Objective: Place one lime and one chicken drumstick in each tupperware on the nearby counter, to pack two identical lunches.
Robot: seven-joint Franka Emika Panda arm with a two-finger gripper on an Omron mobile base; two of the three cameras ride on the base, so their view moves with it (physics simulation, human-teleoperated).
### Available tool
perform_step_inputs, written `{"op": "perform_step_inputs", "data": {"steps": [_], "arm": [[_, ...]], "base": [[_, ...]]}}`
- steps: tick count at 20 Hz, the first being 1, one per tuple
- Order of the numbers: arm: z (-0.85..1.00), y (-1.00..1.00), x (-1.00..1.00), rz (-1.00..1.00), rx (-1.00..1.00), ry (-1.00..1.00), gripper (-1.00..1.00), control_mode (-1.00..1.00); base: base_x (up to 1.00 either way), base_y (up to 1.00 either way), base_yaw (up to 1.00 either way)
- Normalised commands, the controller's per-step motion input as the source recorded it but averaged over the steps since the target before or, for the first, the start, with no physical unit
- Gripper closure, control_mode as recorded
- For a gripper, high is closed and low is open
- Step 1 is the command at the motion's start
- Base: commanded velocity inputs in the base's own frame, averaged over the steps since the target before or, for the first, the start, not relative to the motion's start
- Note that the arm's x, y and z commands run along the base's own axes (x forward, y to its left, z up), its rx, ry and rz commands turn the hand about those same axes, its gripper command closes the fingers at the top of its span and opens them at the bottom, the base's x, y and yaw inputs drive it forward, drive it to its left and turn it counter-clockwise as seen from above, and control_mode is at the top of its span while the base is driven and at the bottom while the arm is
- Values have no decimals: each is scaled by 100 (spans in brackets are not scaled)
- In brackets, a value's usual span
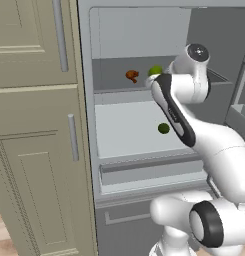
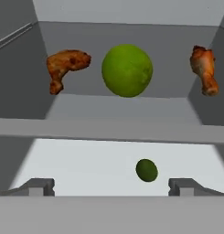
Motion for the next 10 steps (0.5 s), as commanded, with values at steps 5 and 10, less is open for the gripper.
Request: {"op": "perform_step_inputs", "data": {"steps": [5, 10], "arm": [[10, 0, 46, -6, 3, 0, -100, -100], [0, -6, 47, -8, 6, -5, -100, -100]], "base": [[0, 0, 0], [0, 0, 0]]}}
